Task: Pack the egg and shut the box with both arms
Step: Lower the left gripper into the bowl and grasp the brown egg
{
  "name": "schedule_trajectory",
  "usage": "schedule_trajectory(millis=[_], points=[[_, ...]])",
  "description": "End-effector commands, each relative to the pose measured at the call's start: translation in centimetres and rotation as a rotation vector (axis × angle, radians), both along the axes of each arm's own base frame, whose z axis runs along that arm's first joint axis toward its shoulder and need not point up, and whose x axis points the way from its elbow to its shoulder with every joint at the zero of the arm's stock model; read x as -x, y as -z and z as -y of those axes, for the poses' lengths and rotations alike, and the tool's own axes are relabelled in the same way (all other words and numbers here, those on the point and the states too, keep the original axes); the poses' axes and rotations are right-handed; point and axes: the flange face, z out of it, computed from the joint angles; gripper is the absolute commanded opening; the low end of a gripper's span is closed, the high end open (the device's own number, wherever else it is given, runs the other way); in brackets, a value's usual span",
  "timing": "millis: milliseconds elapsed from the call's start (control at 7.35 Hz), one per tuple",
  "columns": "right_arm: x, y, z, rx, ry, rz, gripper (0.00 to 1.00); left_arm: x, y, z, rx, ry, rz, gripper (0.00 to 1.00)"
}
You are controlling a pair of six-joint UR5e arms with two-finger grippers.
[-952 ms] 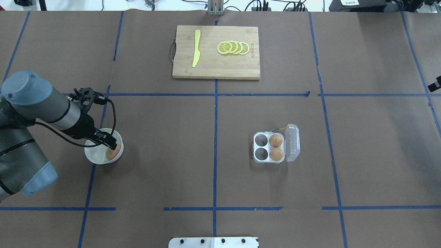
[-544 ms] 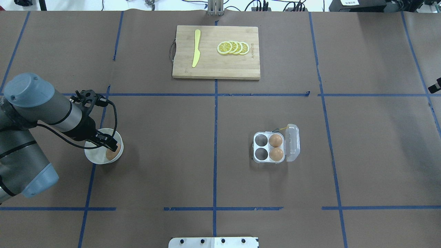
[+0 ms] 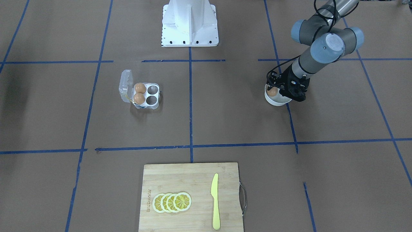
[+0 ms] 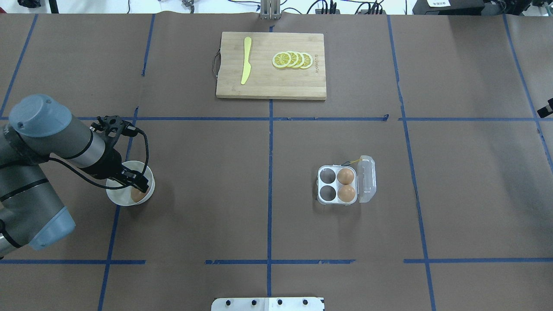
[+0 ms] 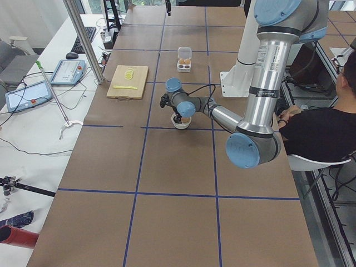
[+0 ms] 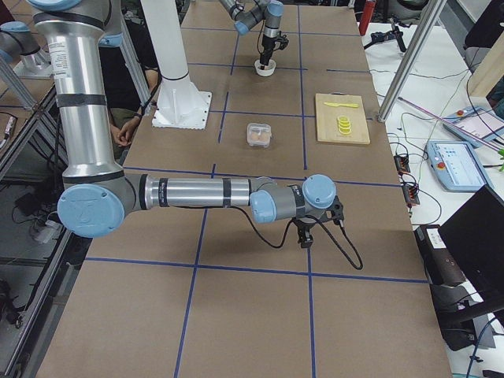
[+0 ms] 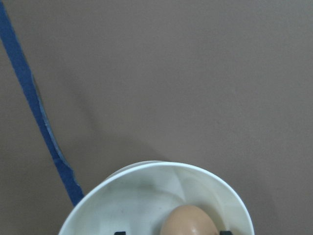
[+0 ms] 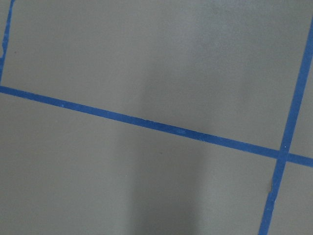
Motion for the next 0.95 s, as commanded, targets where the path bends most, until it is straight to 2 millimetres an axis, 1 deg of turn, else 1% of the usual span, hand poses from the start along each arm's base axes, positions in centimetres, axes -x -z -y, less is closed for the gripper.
schedule_trajectory(millis=[0, 408, 544, 816], points=[[0.0, 0.0, 0.0, 0.000, 0.000, 0.000, 1.00, -0.2, -0.1, -0.1, 0.003, -0.002, 0.003, 0.71], [0.0, 0.0, 0.0, 0.000, 0.000, 0.002, 1.00, -0.4, -0.1, -0.3, 0.011, -0.001, 0.005, 0.71], [0.0, 0.0, 0.0, 0.000, 0.000, 0.002, 1.00, -1.1, -0.2, -0.9, 0.015, -0.014, 0.007, 0.71], [0.0, 0.0, 0.0, 0.000, 0.001, 0.003, 1.00, -1.2, -0.4, -0.8, 0.000, 0.005, 0.022, 0.71]])
